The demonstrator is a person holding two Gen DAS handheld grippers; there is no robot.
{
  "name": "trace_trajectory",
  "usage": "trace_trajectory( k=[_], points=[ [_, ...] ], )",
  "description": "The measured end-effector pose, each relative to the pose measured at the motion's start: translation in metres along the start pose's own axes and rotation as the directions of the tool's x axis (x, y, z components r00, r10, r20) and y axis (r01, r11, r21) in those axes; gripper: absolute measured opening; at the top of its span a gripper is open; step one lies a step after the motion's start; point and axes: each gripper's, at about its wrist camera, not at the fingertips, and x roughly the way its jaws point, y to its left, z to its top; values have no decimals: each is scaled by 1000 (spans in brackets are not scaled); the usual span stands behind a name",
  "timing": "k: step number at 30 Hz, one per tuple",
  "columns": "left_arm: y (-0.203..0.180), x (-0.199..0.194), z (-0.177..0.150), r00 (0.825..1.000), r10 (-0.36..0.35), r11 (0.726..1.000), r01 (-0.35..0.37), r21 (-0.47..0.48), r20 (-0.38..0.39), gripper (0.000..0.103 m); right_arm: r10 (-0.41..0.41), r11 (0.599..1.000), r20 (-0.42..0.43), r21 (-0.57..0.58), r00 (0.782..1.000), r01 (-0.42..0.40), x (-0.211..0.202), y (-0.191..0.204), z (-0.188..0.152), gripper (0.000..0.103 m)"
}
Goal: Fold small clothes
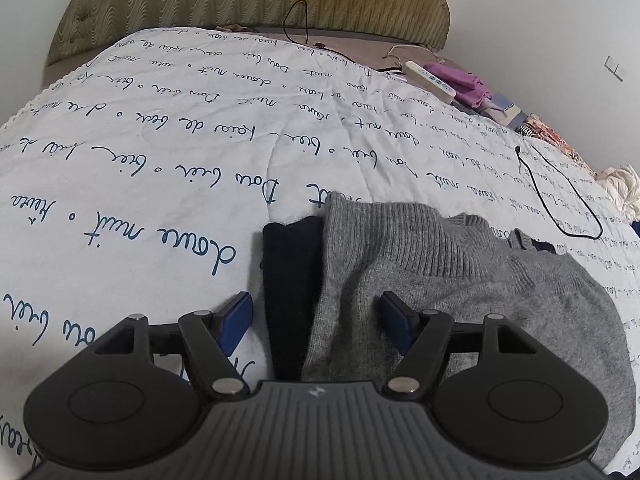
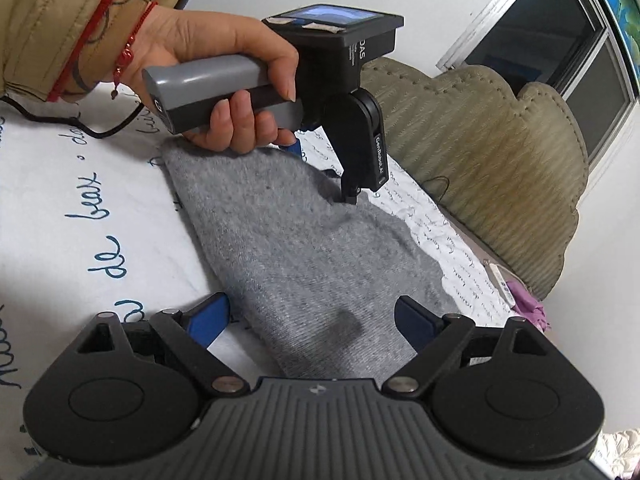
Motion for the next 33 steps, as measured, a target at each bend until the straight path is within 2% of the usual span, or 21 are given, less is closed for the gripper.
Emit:
trace_trajectory(
  k=[13,20,23,26,30,33],
  points=[
    [-14,4,-7,998,66,995,-67,80,20,75,-7,998,13,59,1000,6,7,-7,-6,94],
    [-14,4,-8,997,71,994,-73,87,22,78,-22,996,19,91,1000,20,11,-9,-10,102],
    [-8,2,-5,999,33,997,-34,68,23,78,-33,996,26,79,999,31,13,-7,-10,102],
    [7,1,1,998,-53,999,53,-10,19,78,-54,998,40,48,998,52,14,-2,-10,101],
    [20,5,8,988,-154,984,155,-82,15,78,-78,997,53,6,996,77,18,4,-7,100],
    [22,10,12,981,-192,976,193,-99,19,78,-97,995,59,-22,994,98,24,9,-1,99]
  ],
)
